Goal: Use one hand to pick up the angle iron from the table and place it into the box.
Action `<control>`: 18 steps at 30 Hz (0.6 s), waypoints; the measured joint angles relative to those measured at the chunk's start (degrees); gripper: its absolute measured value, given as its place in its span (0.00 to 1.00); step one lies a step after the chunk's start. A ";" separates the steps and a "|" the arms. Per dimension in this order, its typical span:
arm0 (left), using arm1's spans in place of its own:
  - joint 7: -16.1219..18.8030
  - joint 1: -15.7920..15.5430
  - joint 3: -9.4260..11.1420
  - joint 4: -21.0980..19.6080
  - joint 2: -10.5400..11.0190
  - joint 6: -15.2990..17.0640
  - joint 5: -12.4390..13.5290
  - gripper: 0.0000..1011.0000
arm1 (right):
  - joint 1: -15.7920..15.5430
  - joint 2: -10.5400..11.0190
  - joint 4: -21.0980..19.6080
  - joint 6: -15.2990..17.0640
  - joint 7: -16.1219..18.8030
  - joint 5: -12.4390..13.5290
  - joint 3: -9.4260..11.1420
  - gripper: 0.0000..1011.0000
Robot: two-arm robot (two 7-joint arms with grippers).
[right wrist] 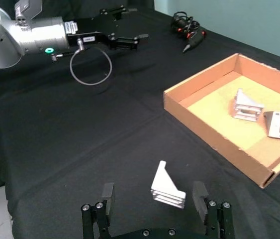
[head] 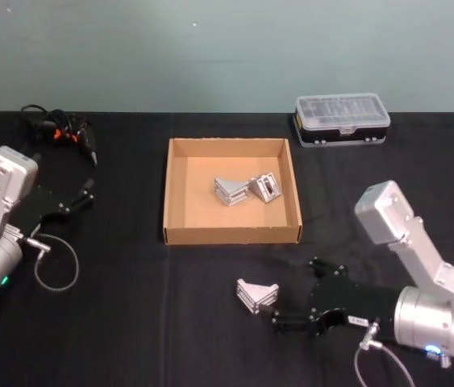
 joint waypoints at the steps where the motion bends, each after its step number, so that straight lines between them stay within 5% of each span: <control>1: 0.00 0.00 0.00 0.00 0.00 0.00 0.00 1.00 | 0.00 0.00 0.00 -0.13 -0.17 -0.14 -0.28 0.99; 18: 0.00 0.00 0.00 0.00 0.00 0.00 0.00 1.00 | 4.38 -3.18 4.73 -0.72 -4.87 -5.47 -6.58 0.99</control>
